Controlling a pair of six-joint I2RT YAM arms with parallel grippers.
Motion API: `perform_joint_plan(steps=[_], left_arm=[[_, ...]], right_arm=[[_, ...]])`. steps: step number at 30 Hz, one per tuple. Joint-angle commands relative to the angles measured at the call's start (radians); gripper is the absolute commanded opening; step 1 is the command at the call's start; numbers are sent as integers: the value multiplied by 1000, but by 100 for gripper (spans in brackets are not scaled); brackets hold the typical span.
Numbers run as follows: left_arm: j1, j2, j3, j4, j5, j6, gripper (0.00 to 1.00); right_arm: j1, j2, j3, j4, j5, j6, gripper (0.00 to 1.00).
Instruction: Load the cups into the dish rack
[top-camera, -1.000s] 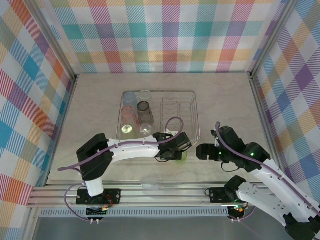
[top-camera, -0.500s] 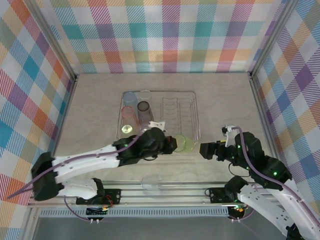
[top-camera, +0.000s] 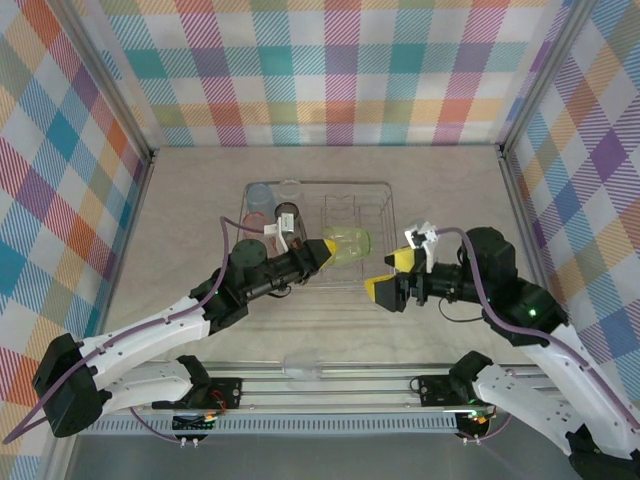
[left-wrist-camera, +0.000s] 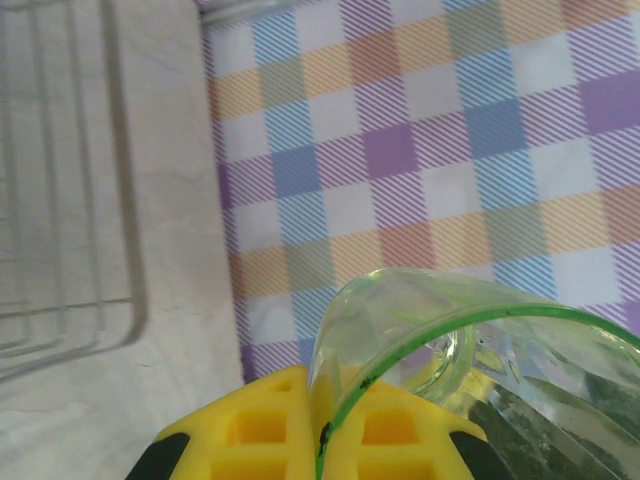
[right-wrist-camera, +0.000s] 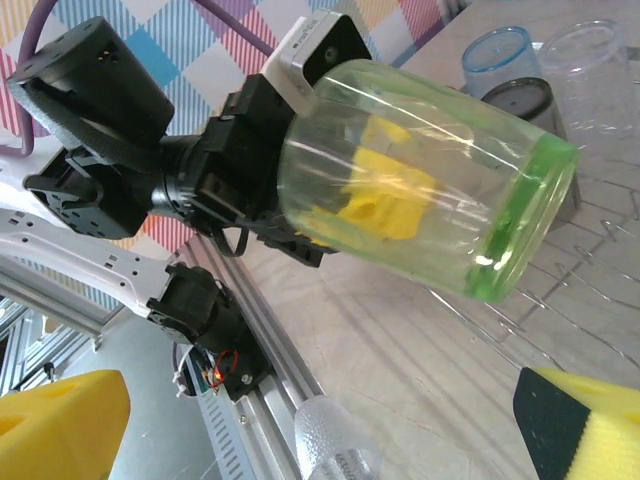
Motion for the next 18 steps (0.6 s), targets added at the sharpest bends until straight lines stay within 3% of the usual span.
perform_joint_plan(steps=[1,5,11,18], left_arm=[[12,-28,6,126,85,-39,0],[13,-44,7,124,103,-39,0],[14,-59,4,142,129,-37,0],[14,-39,20,167,152,-36,0]], right_arm=[[-45,32,38,90,-117,-37,99],[-121,70,49,128,-186,-20,99],[-245,150,31,268,-387,81,99],[-256,239,7,446,-591,177,99]])
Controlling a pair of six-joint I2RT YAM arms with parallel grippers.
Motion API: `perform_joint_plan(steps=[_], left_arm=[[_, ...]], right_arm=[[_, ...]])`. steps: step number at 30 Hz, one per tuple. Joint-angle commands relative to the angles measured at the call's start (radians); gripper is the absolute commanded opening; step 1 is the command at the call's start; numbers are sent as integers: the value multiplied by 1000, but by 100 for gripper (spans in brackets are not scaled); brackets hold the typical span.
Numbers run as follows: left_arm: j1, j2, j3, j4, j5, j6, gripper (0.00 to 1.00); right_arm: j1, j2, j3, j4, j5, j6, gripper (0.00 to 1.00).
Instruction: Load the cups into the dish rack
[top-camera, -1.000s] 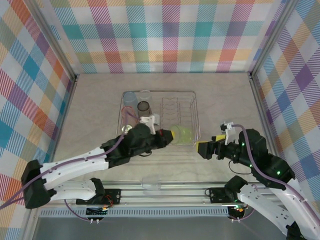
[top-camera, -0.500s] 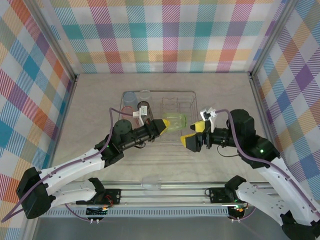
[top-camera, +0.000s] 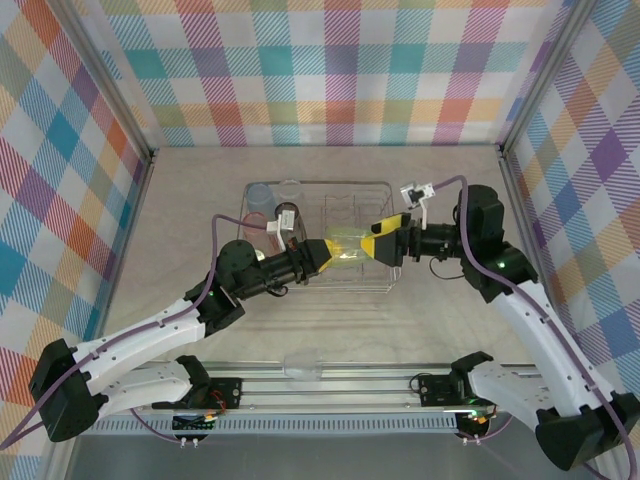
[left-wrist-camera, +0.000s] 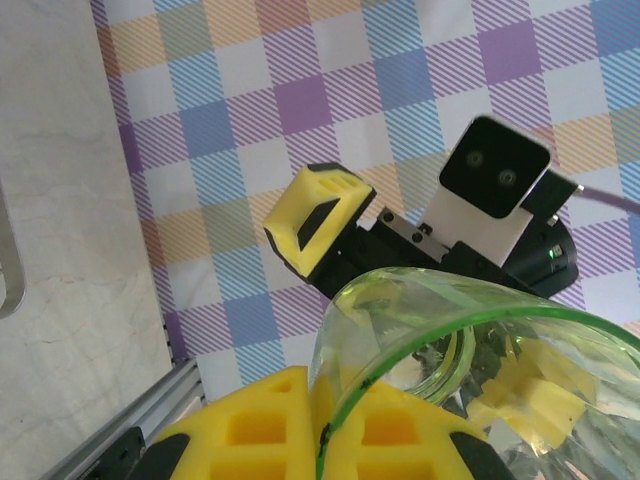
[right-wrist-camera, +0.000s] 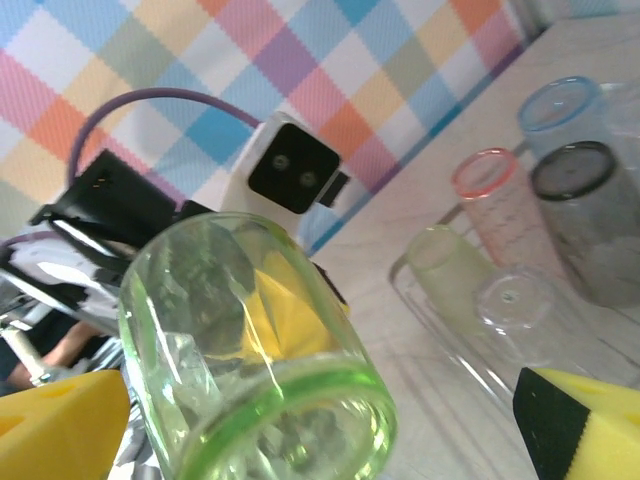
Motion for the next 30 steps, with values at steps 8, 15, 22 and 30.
perform_joint_plan(steps=[8,15,22,30], left_arm=[[13,10,38,84,34,8,0],[15,19,41,92,26,9,0],[14,30,42,97,29,5,0],[15,32,41,95,21,3,0]], right_arm=[[1,59,-31,156,-251,60,93],[16,76,-41,161,-268,62,86],[26,88,-36,161,-254,53,80],[29,101,-37,153,-232,51,69]])
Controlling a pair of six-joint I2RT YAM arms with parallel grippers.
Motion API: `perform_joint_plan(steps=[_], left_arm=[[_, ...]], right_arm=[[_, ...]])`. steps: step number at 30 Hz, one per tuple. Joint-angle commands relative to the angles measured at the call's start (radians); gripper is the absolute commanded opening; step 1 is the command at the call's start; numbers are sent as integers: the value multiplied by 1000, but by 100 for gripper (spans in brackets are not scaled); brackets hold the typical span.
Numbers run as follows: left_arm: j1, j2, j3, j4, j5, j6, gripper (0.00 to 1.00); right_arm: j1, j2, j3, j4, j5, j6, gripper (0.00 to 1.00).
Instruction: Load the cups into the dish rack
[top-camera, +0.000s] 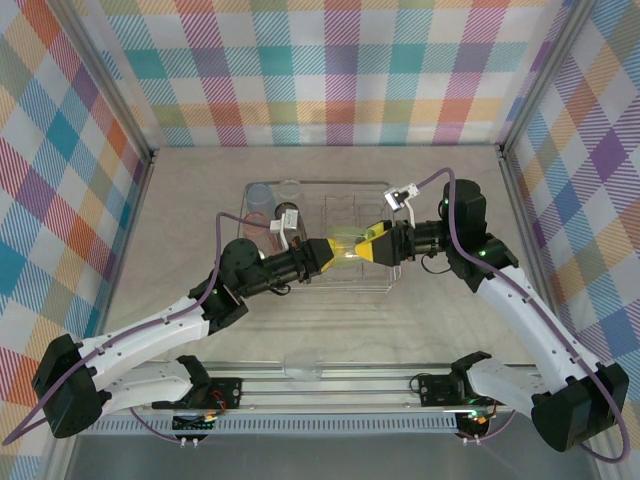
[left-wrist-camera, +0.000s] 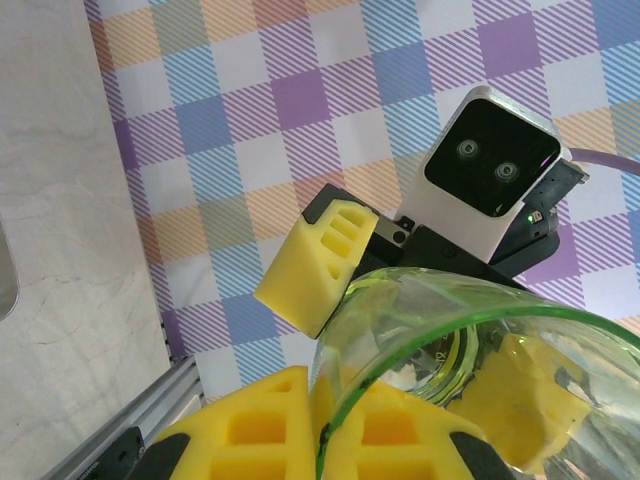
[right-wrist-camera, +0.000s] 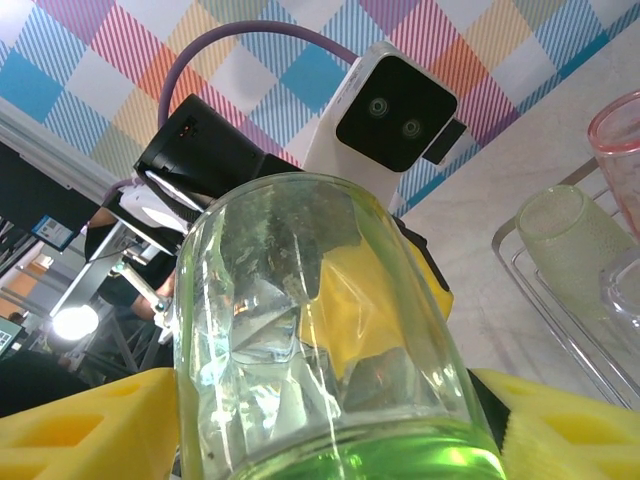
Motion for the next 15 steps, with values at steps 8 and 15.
perform_joint_plan(steps=[8,15], left_arm=[[10,-18,26,0,-25,-1,3],[11,-66,-13,-75,-97,-21,91]], right_arm=[[8,19,24,-42,25,-36,49],[9,31,45,-90,43,-66,26]])
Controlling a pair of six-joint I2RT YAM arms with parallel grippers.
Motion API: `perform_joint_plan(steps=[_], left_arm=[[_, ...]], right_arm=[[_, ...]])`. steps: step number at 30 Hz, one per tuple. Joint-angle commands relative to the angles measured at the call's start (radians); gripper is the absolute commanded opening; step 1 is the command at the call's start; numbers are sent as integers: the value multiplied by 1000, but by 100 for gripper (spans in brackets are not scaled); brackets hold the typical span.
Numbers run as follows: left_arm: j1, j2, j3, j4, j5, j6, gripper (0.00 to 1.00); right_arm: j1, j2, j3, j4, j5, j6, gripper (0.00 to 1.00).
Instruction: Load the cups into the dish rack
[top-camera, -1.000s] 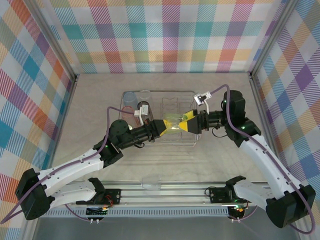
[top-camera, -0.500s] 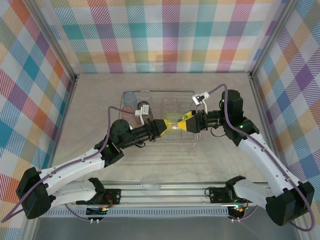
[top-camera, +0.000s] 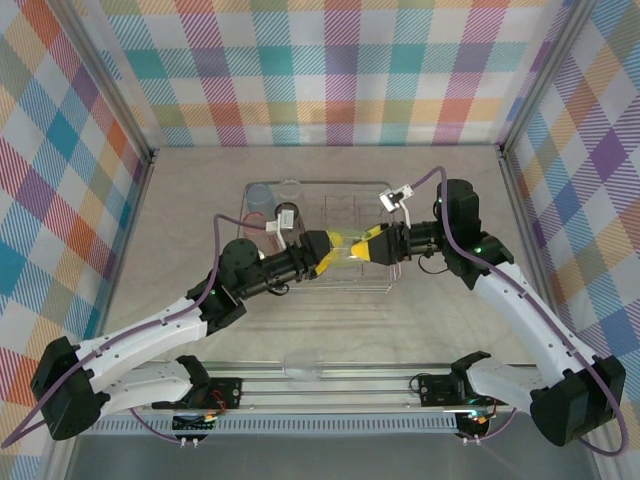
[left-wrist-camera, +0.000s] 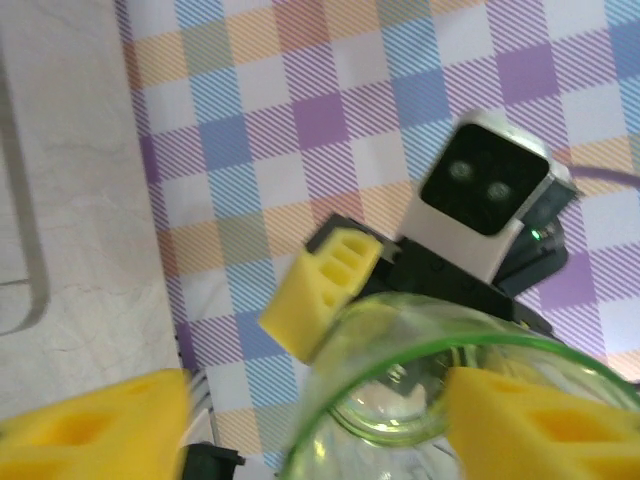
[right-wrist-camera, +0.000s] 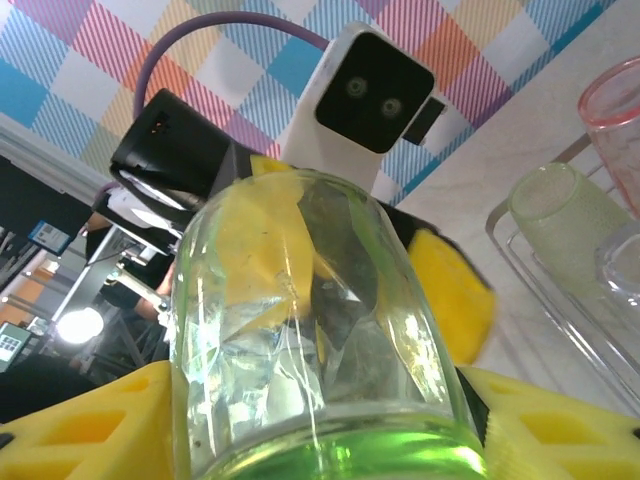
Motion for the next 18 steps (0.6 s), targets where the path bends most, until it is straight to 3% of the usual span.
perform_joint_plan(steps=[1,3,8,13,15,18], left_arm=[[8,-54,-13,-24,-47,-6,95],[9,-77,-19,-60,-74,-1,100],[9,-152,-25,-217,-190,11,100],[8,-233,31,-607,-391,25,100],[8,-236,78,-802,-469,30,100],[9,-226,126,-954,-538,64,100]], right_arm=[[4,1,43,-66,43,-63,24],[2,1,56,-109,60,-87,22],[-9,5,85,-220,151,-132,8],[-32,39,130,-359,296,-171,1],[-38,67,167,-435,397,-186,0],[-47,137,254,-577,559,-218,0]])
